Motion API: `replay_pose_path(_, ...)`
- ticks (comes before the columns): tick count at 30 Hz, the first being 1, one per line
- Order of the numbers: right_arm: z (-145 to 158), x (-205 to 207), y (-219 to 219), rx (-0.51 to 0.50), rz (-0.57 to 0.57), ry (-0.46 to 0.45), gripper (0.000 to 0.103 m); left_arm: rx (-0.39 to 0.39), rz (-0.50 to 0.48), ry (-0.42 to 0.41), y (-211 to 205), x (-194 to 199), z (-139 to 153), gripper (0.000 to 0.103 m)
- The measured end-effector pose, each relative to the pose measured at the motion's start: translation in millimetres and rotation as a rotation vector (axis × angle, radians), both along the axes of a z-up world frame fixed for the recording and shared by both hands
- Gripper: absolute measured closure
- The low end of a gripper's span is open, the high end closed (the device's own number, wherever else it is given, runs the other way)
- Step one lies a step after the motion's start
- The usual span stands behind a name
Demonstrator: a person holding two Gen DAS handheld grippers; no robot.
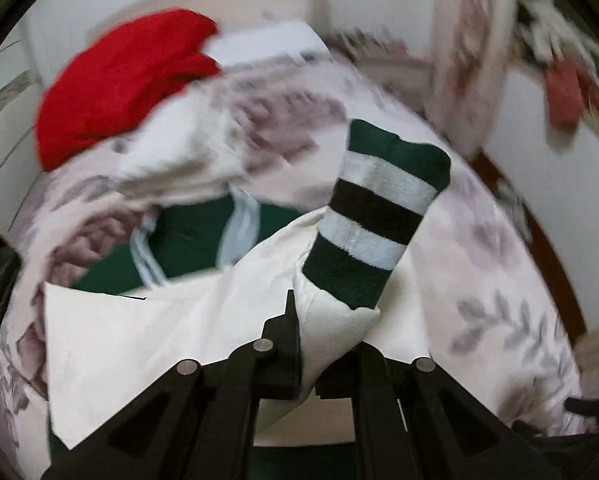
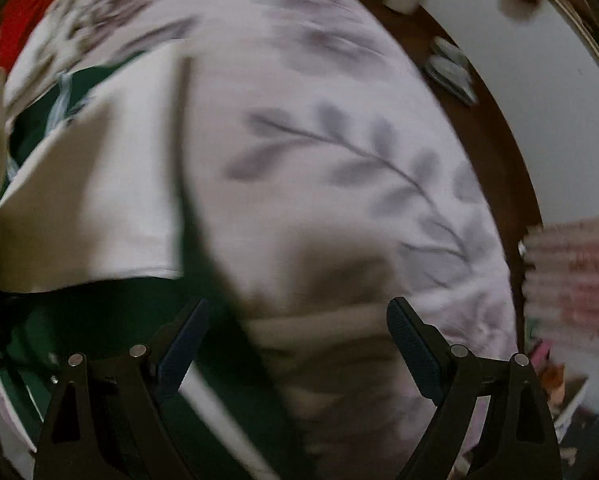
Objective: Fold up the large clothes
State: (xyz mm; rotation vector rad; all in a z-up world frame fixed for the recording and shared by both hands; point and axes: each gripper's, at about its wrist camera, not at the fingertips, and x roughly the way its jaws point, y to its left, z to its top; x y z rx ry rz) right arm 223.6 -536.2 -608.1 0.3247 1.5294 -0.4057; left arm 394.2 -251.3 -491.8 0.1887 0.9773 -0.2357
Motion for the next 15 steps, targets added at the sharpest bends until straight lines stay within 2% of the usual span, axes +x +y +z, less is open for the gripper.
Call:
replay_pose_path(3, -6.9, -16.6, -22.3, 0.081, -0.049, -0.002, 0.011, 0.079, -0.038, 0.097, -23.9, 3.2, -38.6, 0.098)
replay_pose_path(5, -11.0, -25.3, -34.0, 0.171, -0.084, -0.018, 0.011, 0.094, -0.043, 0.132, -27.0, -0.8, -47.9, 0.094)
replay_pose_path(7, -12.0, -29.0, -41.9, 0.241, -0.112, -0.034, 0.011, 0.090, -0.039, 0.162, -22.5, -6.0, -49.8, 0.069)
replay_pose_path(9, -12.5, -29.8, -50.0, 0.370, -0.150, -0.055, 0.011, 0.077, -0.020, 0.187, -11.2, -11.9, -49.2, 0.023)
replay_pose_path(10, -12.1, -29.0, -51.6, 0.417, -0.165, -0.062, 0.011, 0.060, 0.004, 0.197, 4.1, -14.9, -42.7, 0.018)
replay_pose_path(11, -9.7, -24.9, -53.4, 0.480, -0.177, -0.078, 0.011, 0.037, 0.026, 0.208, 17.6, -18.6, -36.9, 0.017)
replay_pose_path(15, 1.7, 2.6, -44.4, 0.597, -0.161, -0.154, 0.011, -0.023, 0.177, 0.220, 90.0, -33.8, -11.1, 0.017)
